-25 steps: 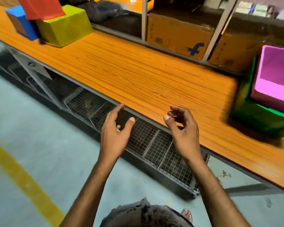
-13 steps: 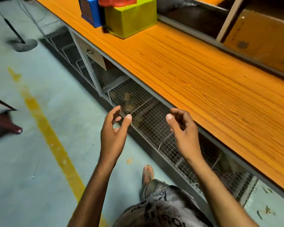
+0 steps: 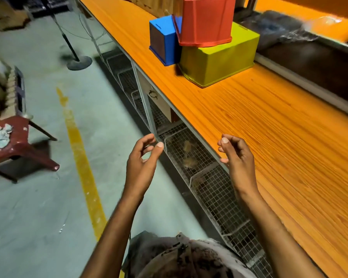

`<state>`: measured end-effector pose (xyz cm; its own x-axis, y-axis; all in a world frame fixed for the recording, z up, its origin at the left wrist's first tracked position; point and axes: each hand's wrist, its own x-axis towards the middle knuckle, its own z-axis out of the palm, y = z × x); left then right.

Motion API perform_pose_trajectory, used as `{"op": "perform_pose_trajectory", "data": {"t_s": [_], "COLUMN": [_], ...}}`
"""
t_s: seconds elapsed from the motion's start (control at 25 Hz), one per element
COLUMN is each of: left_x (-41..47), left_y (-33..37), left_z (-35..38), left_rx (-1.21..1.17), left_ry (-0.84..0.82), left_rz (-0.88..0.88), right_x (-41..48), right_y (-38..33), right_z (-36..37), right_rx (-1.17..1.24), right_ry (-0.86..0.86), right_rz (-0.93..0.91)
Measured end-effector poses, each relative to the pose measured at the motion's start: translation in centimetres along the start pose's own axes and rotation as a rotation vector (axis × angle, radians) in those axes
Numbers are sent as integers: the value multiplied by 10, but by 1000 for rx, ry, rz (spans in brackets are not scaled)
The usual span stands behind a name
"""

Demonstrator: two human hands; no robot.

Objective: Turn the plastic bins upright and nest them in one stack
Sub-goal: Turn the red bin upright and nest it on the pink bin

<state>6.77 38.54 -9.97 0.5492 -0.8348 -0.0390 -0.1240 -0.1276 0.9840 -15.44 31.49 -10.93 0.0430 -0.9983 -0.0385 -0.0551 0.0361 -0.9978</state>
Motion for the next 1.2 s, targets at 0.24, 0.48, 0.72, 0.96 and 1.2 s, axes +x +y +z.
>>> {"op": "perform_pose_trajectory", "data": {"t_s": [0.24, 0.48, 0.72, 0.96, 1.2], "left_x": [137, 291, 409, 493, 554], "left_y": [-14, -21, -4, 21, 51], "left_z": [-26, -72, -77, -14, 60], "left_rx": [40, 91, 99, 34, 28], "left_ry": [-65, -226, -382, -556, -613], "left_rz": [23, 76, 139, 218, 318], "right_x": [88, 162, 221, 291, 365], "right_y": [7, -8, -27, -36, -56], "right_z": [86, 181, 237, 232, 214], "right_rx": [-6, -174, -290, -437, -564], "right_ry": [66, 262, 393, 561, 694], "right_rz": [-18, -133, -155, -211, -292]}}
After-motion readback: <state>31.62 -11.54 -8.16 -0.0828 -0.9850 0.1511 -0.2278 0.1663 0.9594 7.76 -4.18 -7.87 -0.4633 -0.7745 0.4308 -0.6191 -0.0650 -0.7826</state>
